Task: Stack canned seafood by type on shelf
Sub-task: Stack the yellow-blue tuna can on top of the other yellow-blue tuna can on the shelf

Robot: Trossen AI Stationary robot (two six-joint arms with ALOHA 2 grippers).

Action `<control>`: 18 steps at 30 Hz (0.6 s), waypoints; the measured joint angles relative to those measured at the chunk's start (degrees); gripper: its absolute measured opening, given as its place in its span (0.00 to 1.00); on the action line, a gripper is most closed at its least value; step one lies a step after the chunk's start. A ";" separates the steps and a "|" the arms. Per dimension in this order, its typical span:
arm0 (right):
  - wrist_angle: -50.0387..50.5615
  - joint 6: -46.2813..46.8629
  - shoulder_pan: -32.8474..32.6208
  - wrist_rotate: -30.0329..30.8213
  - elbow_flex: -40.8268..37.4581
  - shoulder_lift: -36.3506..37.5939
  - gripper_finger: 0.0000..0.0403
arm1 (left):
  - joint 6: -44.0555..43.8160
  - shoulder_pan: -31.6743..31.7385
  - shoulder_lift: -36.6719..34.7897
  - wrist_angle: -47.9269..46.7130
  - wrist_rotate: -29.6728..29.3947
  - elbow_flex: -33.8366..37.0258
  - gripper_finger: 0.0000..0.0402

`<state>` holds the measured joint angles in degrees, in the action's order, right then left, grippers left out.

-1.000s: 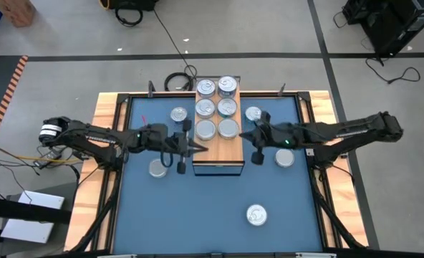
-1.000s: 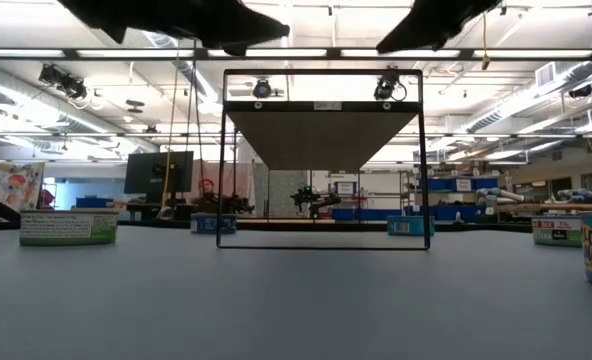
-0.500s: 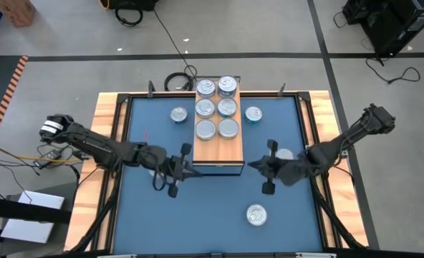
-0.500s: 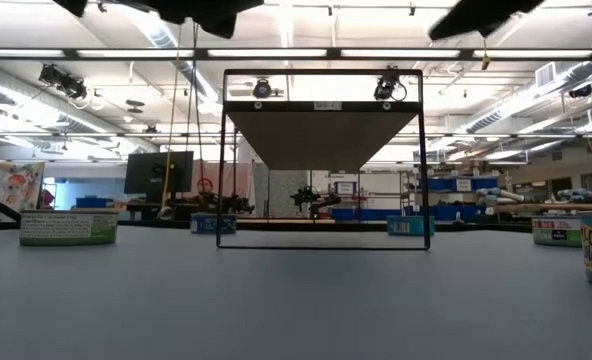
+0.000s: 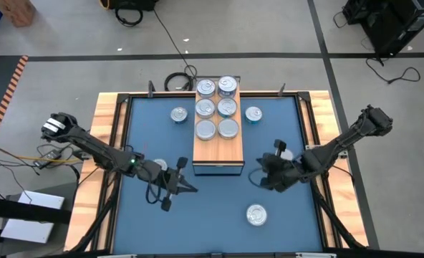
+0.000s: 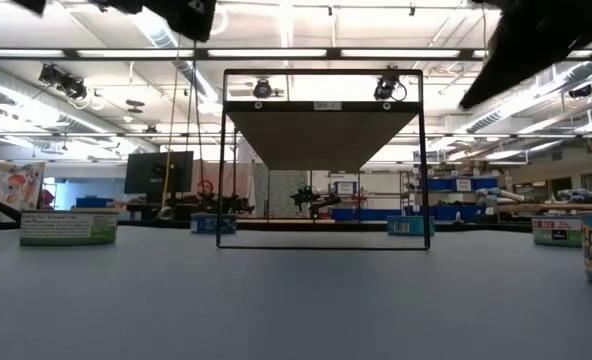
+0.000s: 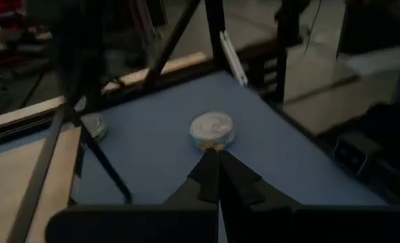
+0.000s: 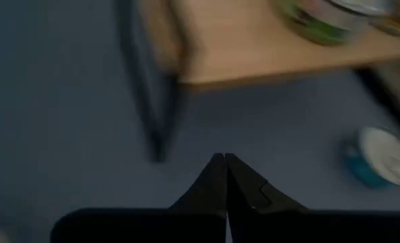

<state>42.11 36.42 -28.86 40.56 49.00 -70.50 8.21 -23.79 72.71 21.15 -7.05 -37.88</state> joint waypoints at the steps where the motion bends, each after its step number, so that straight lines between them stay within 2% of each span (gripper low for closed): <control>1: 0.10 -0.02 1.66 0.40 -0.85 0.14 0.01 | -0.62 0.04 0.08 3.33 0.42 1.45 0.01; 5: -1.52 -1.79 10.91 -2.21 -3.61 3.15 0.00 | -1.38 0.00 0.02 14.06 0.58 6.53 0.01; 9: -5.18 -6.91 24.01 -10.23 -5.31 7.19 0.00 | -1.86 0.00 0.01 20.06 -0.40 9.31 0.01; 13: -9.95 -13.40 40.68 -17.81 -6.46 9.27 0.00 | -2.13 0.00 -0.02 20.15 -1.35 9.35 0.00; 18: -17.79 -21.91 57.60 -28.00 -6.76 4.70 0.00 | -0.90 0.00 -0.02 20.18 -2.33 9.32 0.01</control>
<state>24.33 14.51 28.74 12.57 42.24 -65.79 7.31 -23.79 72.69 41.33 -9.38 -28.56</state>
